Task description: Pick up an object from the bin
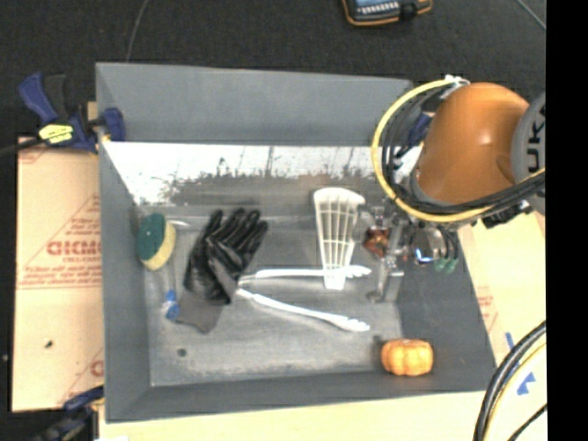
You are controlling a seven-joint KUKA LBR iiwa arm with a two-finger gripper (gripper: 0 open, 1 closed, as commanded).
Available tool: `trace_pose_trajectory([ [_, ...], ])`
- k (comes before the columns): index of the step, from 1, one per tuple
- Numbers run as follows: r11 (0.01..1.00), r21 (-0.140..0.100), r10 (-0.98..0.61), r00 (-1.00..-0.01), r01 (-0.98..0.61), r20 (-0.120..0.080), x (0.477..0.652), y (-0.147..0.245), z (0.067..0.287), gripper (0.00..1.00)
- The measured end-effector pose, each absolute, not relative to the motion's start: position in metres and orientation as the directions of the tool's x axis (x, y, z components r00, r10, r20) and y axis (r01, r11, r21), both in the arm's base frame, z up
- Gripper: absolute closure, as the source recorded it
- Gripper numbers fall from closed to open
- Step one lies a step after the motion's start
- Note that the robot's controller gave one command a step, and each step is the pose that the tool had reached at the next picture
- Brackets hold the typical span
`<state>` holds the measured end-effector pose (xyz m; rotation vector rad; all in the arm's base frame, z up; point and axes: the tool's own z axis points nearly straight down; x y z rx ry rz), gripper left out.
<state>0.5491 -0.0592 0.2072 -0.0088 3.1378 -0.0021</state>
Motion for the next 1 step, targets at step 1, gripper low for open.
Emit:
trace_pose_trajectory([
  [1,1.000,-0.001,-0.006,-1.000,-0.006,-0.004,0.5490,-0.0592,0.2071,0.00],
])
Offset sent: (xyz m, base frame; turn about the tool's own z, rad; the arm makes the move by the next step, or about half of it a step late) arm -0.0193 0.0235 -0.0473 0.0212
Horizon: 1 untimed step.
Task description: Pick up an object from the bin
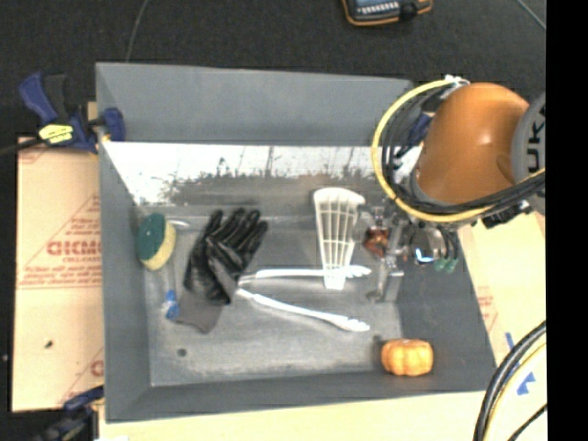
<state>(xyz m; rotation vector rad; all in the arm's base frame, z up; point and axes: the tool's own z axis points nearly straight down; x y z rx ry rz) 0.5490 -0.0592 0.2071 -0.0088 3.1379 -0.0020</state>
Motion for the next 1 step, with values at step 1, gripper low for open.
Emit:
trace_pose_trajectory([
  [1,1.000,0.000,0.013,-1.000,0.013,-0.003,0.5293,-0.0353,0.1585,0.00],
])
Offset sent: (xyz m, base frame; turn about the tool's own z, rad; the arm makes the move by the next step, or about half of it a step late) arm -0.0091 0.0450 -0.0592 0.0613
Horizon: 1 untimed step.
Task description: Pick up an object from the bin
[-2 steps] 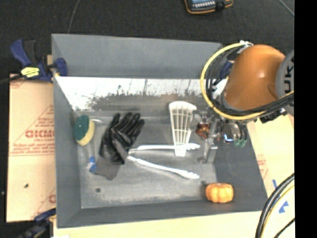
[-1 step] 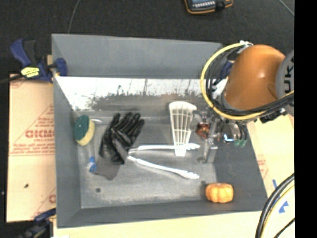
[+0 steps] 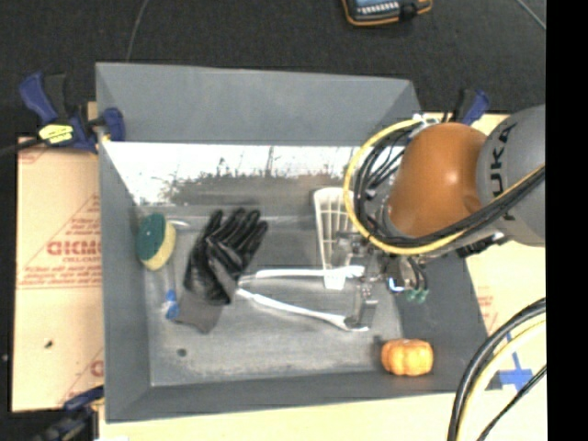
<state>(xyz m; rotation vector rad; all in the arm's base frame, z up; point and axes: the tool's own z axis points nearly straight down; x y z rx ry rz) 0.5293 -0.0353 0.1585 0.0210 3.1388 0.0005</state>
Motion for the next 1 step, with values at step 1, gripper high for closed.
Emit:
trace_pose_trajectory([
  [1,0.999,-0.001,0.053,-0.999,0.053,-0.013,0.5409,-0.0135,0.1479,0.00],
])
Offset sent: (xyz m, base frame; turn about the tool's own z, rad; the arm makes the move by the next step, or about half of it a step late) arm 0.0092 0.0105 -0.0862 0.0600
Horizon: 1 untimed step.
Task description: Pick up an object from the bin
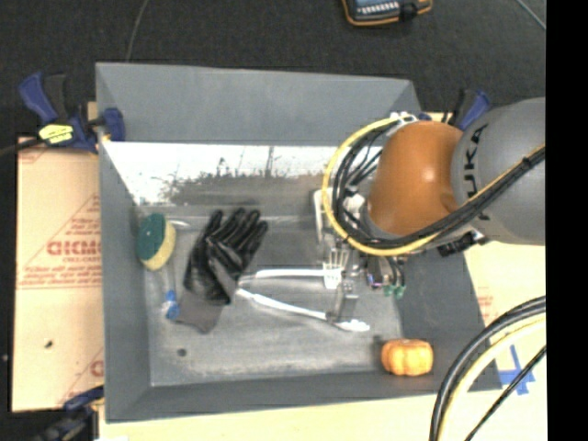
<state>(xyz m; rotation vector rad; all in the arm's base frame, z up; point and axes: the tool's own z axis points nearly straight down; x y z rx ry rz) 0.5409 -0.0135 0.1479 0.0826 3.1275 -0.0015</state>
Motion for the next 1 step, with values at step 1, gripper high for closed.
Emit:
trace_pose_trajectory([
  [1,0.997,-0.002,0.074,-0.997,0.074,-0.007,0.5377,-0.0256,0.0713,0.00],
])
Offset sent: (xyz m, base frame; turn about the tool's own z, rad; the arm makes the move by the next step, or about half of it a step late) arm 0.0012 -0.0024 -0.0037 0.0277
